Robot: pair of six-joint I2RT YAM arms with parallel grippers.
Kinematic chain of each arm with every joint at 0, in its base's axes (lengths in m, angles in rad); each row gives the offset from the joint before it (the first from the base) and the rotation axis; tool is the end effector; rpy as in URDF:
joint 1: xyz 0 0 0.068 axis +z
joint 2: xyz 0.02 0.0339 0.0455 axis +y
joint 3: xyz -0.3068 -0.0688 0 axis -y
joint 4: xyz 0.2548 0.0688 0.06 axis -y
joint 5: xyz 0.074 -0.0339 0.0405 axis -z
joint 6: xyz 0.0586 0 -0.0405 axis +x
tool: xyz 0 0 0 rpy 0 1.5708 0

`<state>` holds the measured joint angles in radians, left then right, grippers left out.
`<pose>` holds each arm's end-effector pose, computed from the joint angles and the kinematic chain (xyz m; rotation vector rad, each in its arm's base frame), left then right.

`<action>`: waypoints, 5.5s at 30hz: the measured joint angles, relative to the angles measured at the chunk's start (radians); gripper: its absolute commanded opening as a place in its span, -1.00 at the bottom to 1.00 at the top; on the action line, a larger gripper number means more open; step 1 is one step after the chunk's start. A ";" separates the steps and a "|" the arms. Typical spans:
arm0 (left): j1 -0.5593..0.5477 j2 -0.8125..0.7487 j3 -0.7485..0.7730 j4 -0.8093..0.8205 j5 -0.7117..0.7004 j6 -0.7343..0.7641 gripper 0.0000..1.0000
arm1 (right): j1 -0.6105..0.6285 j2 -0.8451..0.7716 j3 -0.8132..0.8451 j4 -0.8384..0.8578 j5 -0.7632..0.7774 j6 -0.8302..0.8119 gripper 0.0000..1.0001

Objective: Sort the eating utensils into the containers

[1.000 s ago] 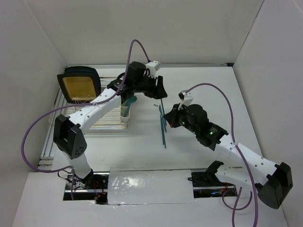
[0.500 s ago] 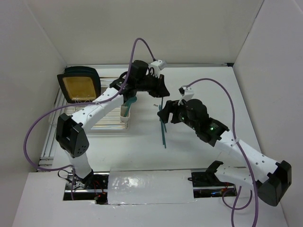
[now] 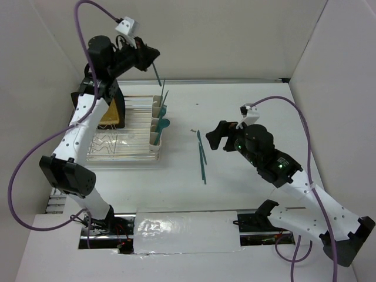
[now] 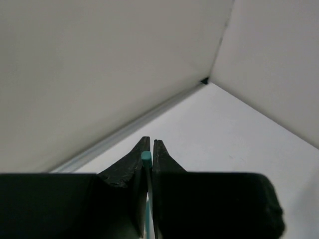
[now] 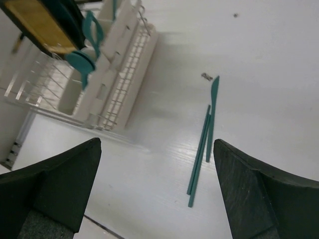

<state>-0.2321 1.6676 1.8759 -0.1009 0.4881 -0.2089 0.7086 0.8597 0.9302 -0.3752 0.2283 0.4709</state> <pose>0.3942 -0.1214 0.5437 0.4223 1.4569 -0.7112 0.1565 0.1167 0.3844 -0.0667 1.9099 0.5957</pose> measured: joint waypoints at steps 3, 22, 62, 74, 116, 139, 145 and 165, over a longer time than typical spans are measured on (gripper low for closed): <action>0.041 -0.022 -0.005 0.056 -0.020 0.051 -1.00 | 0.000 0.045 -0.017 -0.007 0.009 0.006 1.00; 0.051 0.116 -0.206 0.184 -0.004 0.185 -1.00 | -0.033 0.270 -0.018 -0.007 0.063 0.027 1.00; 0.021 -0.269 -0.224 -0.029 -0.050 0.142 0.72 | -0.102 0.534 -0.099 0.061 -0.137 0.041 0.44; 0.035 -0.420 -0.515 -0.110 0.018 0.066 0.76 | -0.069 0.655 -0.101 0.105 -0.104 0.026 -0.06; -0.114 -0.370 -0.505 -0.179 0.129 -0.116 0.67 | -0.072 0.368 -0.164 0.254 -0.093 0.002 -1.00; -0.334 -0.028 -0.349 -0.084 -0.056 -0.229 0.27 | -0.067 0.090 -0.174 0.331 -0.329 -0.024 -1.00; -0.354 0.039 -0.265 -0.082 -0.039 -0.234 -0.40 | -0.067 0.077 -0.174 0.330 -0.332 -0.023 -0.95; -0.209 0.043 -0.171 -0.090 0.071 -0.177 -1.00 | -0.063 0.020 0.043 0.050 -0.125 0.016 1.00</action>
<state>-0.4408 1.7107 1.7046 -0.1909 0.5587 -0.3862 0.6453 0.8799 0.9730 -0.3248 0.1036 0.4866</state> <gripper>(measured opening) 0.127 0.998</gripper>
